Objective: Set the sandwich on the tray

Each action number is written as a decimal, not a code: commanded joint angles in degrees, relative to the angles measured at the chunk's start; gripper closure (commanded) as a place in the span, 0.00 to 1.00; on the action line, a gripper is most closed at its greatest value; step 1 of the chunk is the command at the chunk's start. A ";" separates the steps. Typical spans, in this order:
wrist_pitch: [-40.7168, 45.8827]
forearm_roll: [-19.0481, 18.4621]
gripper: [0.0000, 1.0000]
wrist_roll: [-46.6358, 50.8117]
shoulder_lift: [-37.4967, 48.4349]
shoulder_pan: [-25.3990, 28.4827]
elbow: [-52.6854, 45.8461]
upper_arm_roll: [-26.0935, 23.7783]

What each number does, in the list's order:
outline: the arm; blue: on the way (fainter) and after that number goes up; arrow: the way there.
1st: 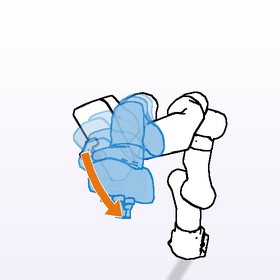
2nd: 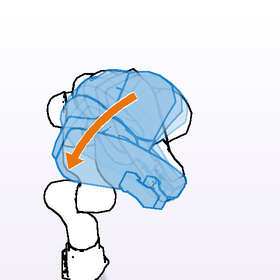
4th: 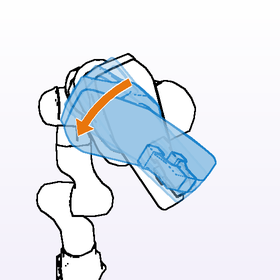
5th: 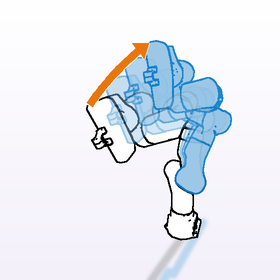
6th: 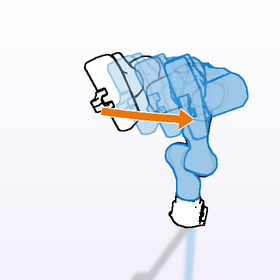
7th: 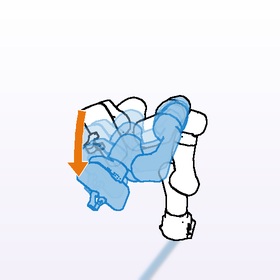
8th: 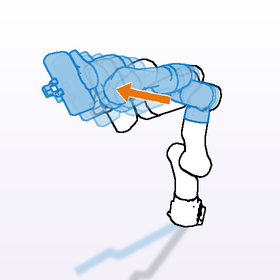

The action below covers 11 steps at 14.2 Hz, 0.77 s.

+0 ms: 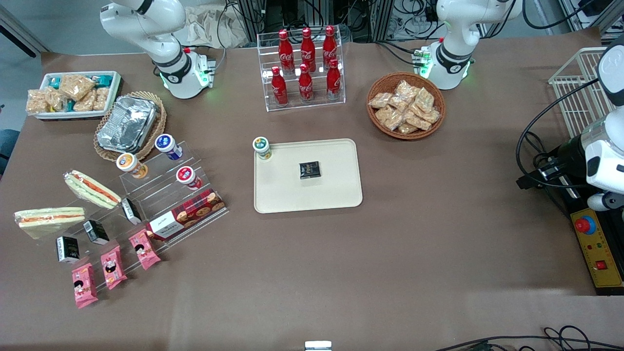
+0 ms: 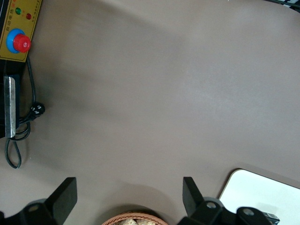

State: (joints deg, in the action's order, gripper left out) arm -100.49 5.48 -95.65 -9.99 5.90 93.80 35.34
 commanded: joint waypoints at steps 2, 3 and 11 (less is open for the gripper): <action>-2.33 7.51 0.00 -13.74 -9.06 -2.65 -2.84 0.26; -4.17 8.48 0.00 -16.73 -10.21 -2.65 -2.75 0.26; -13.94 8.85 0.00 -24.94 -14.97 -2.04 -2.84 -0.88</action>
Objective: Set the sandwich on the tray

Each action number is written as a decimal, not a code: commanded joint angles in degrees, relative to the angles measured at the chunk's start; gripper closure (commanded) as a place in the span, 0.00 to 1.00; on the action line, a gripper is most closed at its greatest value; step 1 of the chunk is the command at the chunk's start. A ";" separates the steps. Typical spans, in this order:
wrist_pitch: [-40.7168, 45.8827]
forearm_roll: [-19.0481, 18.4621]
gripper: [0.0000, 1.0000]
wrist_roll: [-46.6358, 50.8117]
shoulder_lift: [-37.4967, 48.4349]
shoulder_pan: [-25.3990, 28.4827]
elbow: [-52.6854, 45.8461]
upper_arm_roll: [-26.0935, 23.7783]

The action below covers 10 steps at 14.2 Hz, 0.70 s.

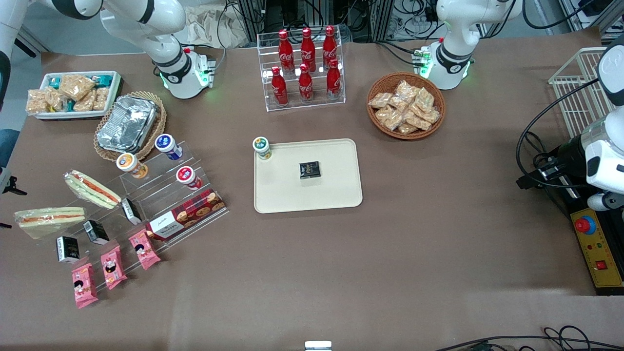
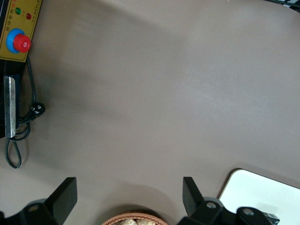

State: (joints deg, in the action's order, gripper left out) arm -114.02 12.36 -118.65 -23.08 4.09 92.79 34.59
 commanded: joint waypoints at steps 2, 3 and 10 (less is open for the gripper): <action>-0.67 2.06 0.00 -1.94 -3.46 -0.75 -1.83 -1.28; -1.55 3.28 0.00 -2.02 -4.25 -0.75 -1.83 -1.28; -2.08 8.92 0.56 -5.28 -7.33 -2.60 -1.56 -1.10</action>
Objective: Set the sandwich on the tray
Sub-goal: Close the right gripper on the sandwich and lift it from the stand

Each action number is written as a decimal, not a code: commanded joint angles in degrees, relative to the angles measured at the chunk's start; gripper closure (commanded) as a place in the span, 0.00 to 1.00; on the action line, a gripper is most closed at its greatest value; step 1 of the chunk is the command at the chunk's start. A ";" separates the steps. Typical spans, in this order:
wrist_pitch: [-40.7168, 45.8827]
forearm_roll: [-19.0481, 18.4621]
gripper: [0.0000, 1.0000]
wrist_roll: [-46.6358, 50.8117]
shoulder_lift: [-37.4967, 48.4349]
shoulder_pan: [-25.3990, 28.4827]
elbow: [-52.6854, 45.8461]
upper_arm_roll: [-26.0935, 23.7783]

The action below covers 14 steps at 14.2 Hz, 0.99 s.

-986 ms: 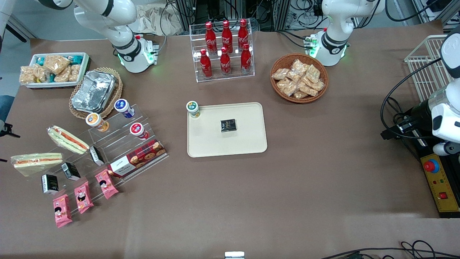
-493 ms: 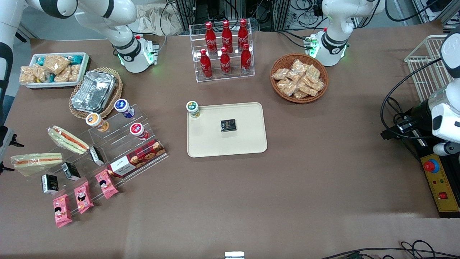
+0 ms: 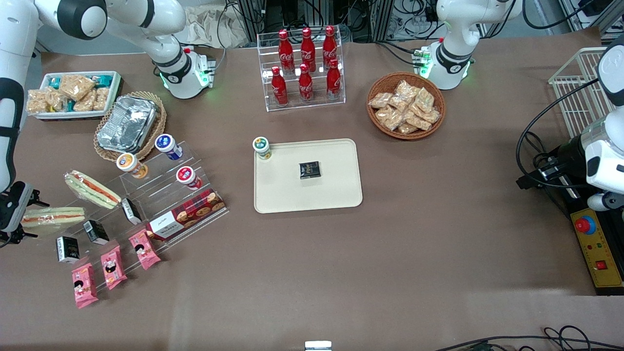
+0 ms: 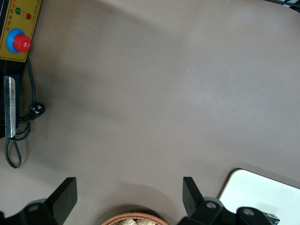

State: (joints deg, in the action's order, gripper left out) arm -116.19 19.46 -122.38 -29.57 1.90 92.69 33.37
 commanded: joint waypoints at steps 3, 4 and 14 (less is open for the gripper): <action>0.70 1.81 1.00 -0.49 0.82 -0.23 -1.46 0.55; 0.87 1.81 1.00 1.16 2.48 -0.23 -1.46 0.73; 17.22 -13.48 1.00 39.92 19.20 17.49 -1.72 -0.15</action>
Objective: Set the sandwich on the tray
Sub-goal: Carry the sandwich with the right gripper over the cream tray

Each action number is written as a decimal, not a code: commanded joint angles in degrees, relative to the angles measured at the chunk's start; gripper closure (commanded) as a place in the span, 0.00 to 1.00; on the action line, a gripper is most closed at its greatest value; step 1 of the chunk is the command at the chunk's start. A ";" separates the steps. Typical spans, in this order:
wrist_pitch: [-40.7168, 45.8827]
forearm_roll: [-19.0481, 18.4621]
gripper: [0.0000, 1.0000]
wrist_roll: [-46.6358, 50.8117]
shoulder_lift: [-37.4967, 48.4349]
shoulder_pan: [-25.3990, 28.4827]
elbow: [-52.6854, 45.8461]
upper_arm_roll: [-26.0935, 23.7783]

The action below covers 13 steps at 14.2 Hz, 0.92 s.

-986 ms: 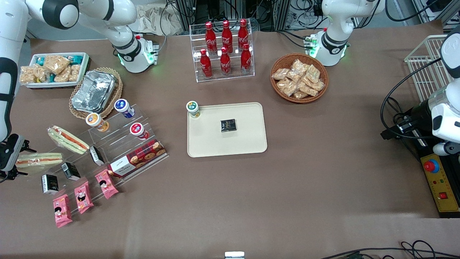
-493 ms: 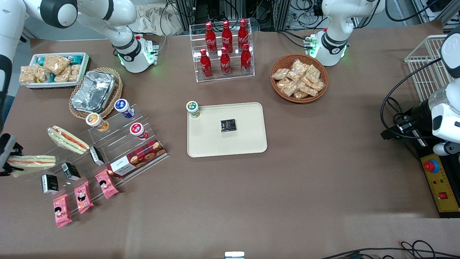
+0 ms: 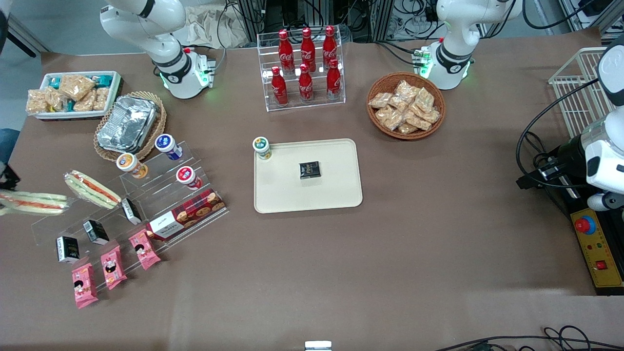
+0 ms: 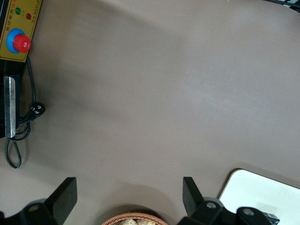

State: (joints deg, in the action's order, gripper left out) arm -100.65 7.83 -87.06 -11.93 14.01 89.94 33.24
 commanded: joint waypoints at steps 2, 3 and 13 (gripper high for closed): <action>1.77 -1.85 1.00 9.25 2.08 13.37 1.03 -0.01; 1.86 -1.94 1.00 12.23 2.08 17.15 1.12 -0.01; -13.33 3.34 1.00 26.94 -8.18 45.29 8.14 -0.37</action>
State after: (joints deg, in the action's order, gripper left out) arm -109.78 9.73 -59.93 -18.03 56.00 95.85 32.02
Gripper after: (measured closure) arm 0.771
